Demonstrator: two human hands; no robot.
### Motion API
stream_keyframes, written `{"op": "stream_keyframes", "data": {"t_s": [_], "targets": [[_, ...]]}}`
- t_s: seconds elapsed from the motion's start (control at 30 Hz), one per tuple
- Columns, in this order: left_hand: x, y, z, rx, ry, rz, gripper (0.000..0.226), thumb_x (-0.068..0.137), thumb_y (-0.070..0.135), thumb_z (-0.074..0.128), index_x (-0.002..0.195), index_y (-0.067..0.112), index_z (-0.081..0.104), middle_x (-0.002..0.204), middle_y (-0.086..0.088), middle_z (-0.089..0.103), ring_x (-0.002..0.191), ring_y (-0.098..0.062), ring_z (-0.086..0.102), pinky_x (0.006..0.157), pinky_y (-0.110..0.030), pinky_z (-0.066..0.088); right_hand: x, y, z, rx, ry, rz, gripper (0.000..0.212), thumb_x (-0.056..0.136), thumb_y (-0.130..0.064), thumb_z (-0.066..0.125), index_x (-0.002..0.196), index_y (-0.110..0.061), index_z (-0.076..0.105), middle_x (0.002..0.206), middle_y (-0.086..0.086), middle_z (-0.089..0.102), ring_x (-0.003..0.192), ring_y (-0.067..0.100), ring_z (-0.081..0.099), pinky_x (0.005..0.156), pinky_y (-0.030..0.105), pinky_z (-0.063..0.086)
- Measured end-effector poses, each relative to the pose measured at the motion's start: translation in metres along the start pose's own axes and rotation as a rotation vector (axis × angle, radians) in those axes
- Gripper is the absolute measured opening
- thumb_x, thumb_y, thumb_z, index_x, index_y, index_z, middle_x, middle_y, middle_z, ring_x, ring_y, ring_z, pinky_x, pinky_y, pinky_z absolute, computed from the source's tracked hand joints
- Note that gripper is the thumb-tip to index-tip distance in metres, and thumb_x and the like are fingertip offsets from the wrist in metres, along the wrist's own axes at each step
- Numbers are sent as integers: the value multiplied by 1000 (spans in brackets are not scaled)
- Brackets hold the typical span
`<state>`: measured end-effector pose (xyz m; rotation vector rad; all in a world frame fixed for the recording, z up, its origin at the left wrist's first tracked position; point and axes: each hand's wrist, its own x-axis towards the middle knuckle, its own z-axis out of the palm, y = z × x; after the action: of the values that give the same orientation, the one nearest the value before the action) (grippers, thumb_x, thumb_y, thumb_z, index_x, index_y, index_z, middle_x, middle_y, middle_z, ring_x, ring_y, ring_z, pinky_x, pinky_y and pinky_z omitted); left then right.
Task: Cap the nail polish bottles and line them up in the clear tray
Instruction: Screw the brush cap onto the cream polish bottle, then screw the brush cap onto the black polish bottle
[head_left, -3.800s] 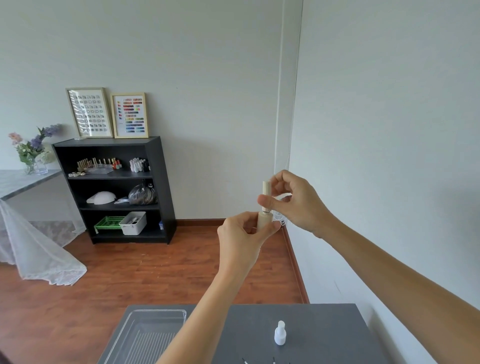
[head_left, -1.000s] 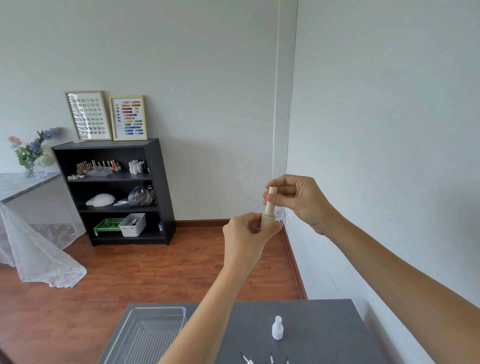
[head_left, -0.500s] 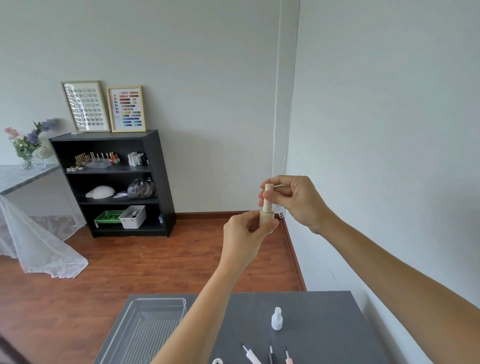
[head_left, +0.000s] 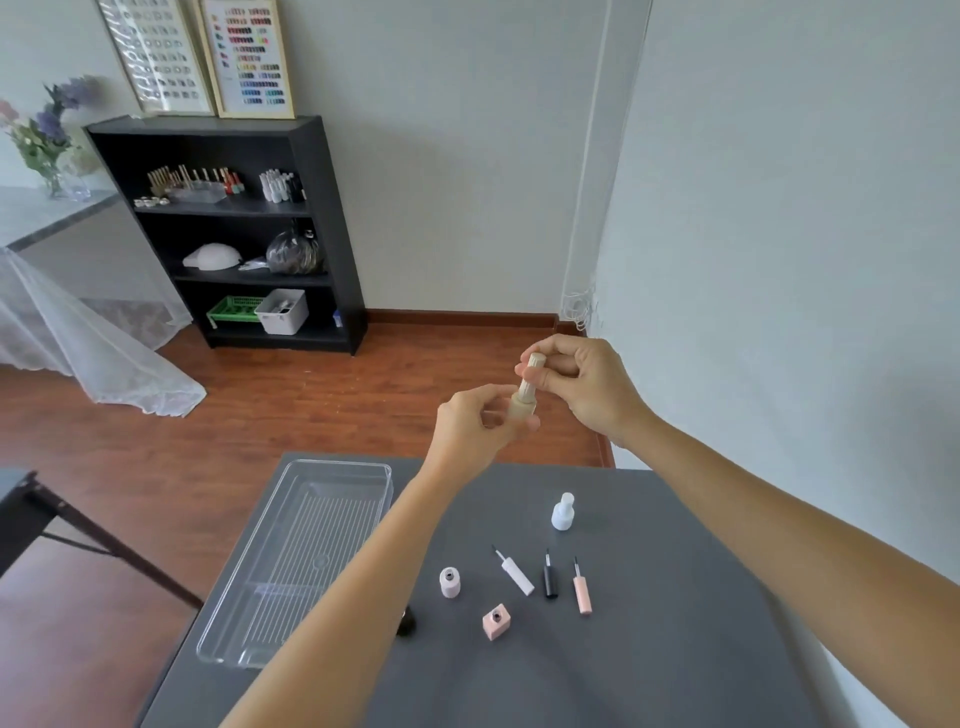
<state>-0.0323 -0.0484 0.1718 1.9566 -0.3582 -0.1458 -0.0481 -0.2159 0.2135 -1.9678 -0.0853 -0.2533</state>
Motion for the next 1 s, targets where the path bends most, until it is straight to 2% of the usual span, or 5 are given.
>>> {"op": "stream_keyframes", "data": {"t_s": [0.23,0.4,0.57,0.8,1.0], "targets": [[-29,-91,-19,215,-133,-266,67,76,31,85,136,21,57,125,-2,66,111,-15,61,95,-26,46,-21,86,44,-150,-17,244,8,79,-13,78,87,-12,74,78,6,77,82,22,72,80,31,54],[-63,-146,-21,358,-230,-412,74,76,28,85,141,15,52,134,-7,61,120,-21,58,99,-27,42,-33,133,68,-240,-21,383,9,77,-5,75,86,-7,74,81,11,77,87,26,71,63,3,42],[-88,-182,-16,480,-359,-515,79,76,18,83,146,15,46,144,-8,52,136,-22,45,109,-35,41,-39,162,87,-300,-68,452,15,79,0,71,91,-7,73,88,15,75,95,31,68,86,30,52],[-106,-207,-8,676,-337,-538,35,76,-9,60,108,5,66,107,-13,68,102,-34,65,83,-45,57,-42,174,104,-333,-46,514,17,79,1,68,93,-8,73,88,8,74,92,28,68,89,42,54],[-114,-216,-2,683,-265,-531,34,81,-3,69,113,7,68,107,-11,71,99,-31,66,87,-41,55,-44,177,106,-336,-49,492,17,82,-4,68,98,-10,72,90,7,75,96,26,68,91,41,52]]}}
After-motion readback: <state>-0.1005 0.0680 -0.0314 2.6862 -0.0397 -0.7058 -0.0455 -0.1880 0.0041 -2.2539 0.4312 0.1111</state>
